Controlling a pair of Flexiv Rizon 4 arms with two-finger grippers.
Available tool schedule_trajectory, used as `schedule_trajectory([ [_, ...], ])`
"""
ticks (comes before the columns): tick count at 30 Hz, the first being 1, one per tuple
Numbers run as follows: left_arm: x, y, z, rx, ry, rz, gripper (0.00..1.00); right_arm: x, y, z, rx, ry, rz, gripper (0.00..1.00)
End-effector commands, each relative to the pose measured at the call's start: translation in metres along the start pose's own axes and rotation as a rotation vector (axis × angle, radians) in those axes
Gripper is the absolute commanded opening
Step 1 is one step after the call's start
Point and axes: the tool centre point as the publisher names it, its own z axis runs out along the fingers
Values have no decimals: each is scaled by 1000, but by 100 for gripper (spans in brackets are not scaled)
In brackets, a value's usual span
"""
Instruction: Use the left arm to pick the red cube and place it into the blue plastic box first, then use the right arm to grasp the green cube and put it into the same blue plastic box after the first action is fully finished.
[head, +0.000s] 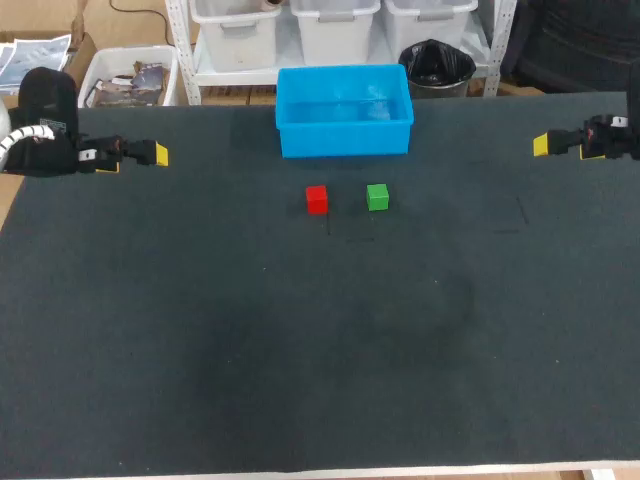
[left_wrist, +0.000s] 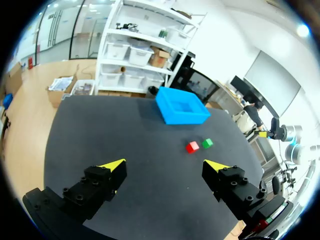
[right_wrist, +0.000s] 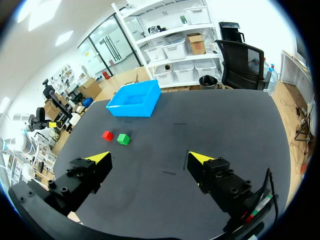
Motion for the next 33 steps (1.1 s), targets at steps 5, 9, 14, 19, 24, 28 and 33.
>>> schedule_trajectory([
  [5, -1, -1, 0, -4, 3, -1, 100, 0, 2, -1, 7, 1, 1, 100],
  [9, -1, -1, 0, -4, 3, -1, 100, 0, 2, -1, 7, 1, 1, 100],
  [14, -1, -1, 0, -4, 3, -1, 100, 0, 2, -1, 7, 1, 1, 100],
  [19, -8, -9, 2, -16, -12, 6, 100, 0, 2, -1, 7, 1, 1, 100],
  [24, -21, -24, 9, -64, 18, 59, 100, 0, 2, -1, 7, 1, 1, 100],
  [28, -33, -41, 14, -109, 60, 63, 100, 0, 2, -1, 7, 1, 1, 100],
  [33, -43, -60, 24, -209, 114, 83, 100, 0, 2, -1, 7, 1, 1, 100],
])
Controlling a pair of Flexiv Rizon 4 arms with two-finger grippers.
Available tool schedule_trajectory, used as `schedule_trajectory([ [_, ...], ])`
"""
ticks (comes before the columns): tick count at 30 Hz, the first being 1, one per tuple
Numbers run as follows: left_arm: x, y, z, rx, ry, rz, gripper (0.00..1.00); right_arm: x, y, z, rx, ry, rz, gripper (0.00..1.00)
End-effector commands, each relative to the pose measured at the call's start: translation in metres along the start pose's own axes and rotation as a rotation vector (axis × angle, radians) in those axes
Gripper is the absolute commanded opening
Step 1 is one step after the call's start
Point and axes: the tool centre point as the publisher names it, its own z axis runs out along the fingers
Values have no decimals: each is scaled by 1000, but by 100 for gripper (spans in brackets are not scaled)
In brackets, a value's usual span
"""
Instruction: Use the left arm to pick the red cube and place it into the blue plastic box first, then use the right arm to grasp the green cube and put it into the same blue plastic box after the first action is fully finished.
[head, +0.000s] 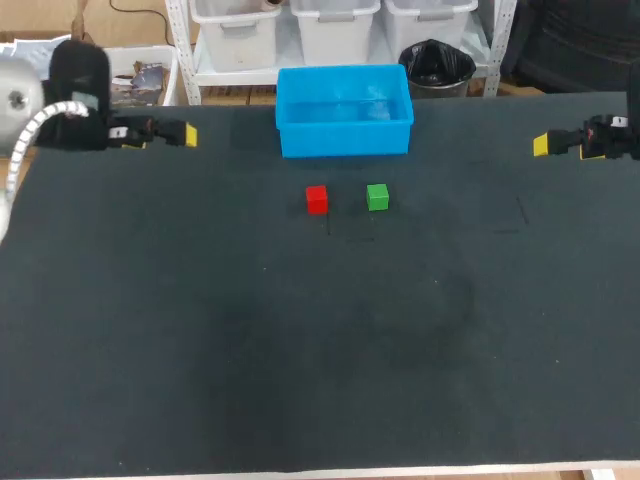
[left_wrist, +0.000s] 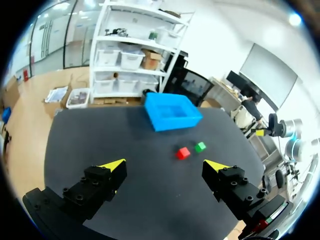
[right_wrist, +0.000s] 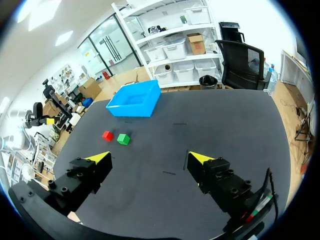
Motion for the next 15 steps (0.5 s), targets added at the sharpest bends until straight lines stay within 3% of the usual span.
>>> schedule_trajectory([
  [1, -20, -19, 14, -207, 129, -5, 100, 0, 2, -1, 7, 1, 1, 100],
  [8, -30, -38, 33, -360, 207, -62, 100, 0, 2, -1, 7, 1, 1, 100],
  [12, -32, -47, 46, -444, 210, -69, 100, 0, 2, -1, 7, 1, 1, 100],
  [15, -34, -56, 52, -429, 194, -91, 100, 0, 2, -1, 7, 1, 1, 100],
])
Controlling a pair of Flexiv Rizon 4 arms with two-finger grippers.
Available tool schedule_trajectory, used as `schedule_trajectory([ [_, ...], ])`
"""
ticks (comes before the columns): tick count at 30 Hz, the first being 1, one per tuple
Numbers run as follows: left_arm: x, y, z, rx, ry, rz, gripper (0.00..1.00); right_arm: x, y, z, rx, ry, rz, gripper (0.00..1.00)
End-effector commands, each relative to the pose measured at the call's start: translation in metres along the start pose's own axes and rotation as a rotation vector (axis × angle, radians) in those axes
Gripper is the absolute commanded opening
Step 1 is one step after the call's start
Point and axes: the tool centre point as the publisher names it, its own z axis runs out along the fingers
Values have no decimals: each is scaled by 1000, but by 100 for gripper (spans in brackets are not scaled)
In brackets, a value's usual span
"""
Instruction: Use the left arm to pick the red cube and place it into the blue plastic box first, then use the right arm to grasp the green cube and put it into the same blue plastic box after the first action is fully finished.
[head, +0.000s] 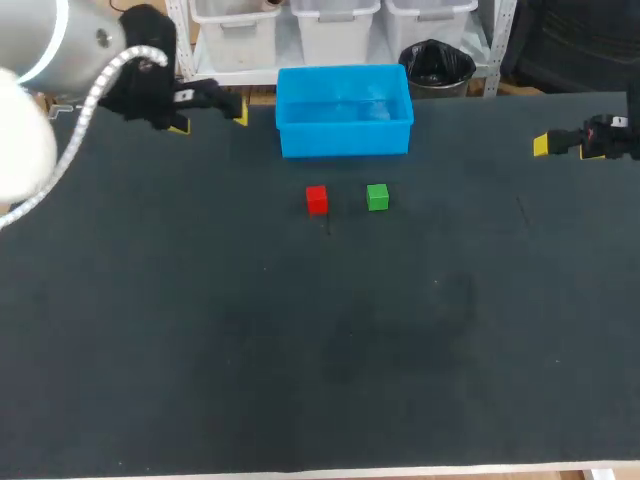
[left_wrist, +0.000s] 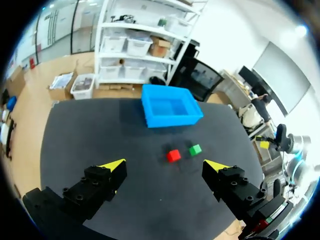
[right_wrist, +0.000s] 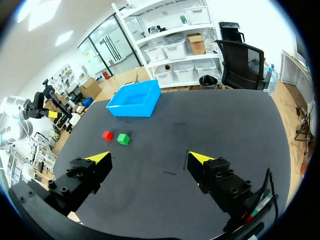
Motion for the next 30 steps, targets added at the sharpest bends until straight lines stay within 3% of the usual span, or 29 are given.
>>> schedule_trajectory([
  [1, -9, -13, 14, -340, 48, -9, 100, 0, 2, -1, 7, 1, 1, 100],
  [21, -9, -13, 14, -340, 48, -9, 100, 0, 2, -1, 7, 1, 1, 100],
  [30, -27, -41, 36, -327, 101, -37, 100, 0, 2, -1, 7, 1, 1, 100],
])
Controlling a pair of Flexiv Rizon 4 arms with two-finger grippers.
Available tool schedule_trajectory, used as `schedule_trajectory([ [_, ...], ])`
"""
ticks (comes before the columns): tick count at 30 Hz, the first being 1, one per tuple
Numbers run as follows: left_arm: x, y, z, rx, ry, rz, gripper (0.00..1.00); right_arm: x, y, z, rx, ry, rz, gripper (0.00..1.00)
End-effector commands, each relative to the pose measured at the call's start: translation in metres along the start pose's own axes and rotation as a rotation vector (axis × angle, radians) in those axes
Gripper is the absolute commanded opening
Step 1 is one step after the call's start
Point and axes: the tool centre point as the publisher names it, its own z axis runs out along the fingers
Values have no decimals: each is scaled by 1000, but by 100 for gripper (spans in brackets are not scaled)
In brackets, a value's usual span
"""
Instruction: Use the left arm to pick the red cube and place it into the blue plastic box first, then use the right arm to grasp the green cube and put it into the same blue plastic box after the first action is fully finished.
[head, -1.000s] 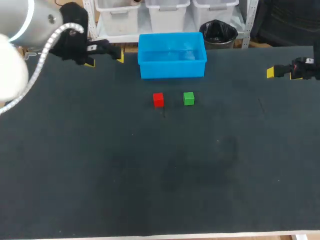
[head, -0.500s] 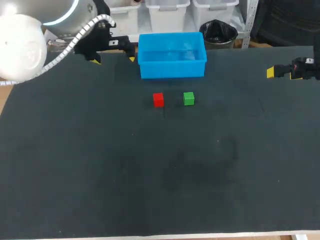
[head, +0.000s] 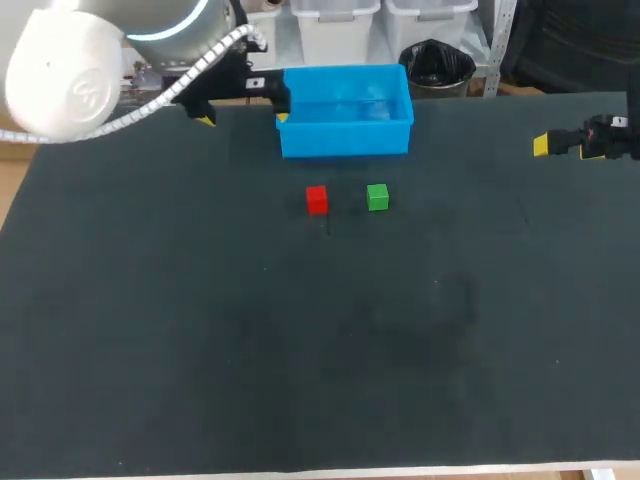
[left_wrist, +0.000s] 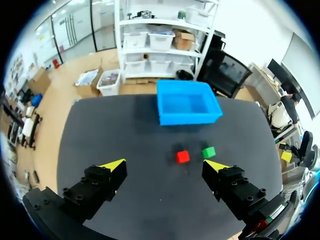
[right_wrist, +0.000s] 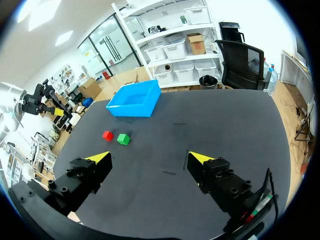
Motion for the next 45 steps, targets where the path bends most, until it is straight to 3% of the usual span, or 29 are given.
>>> schedule_trajectory([
  [1, -19, -16, 16, -57, 45, 0, 100, 0, 2, -1, 7, 1, 1, 100],
  [10, -27, -34, 41, -121, 207, -6, 100, 0, 2, -1, 7, 1, 1, 100],
  [21, -22, -42, 62, -88, 305, -90, 100, 0, 2, -1, 7, 1, 1, 100],
  [45, -22, -44, 65, -95, 304, -97, 100, 0, 2, -1, 7, 1, 1, 100],
])
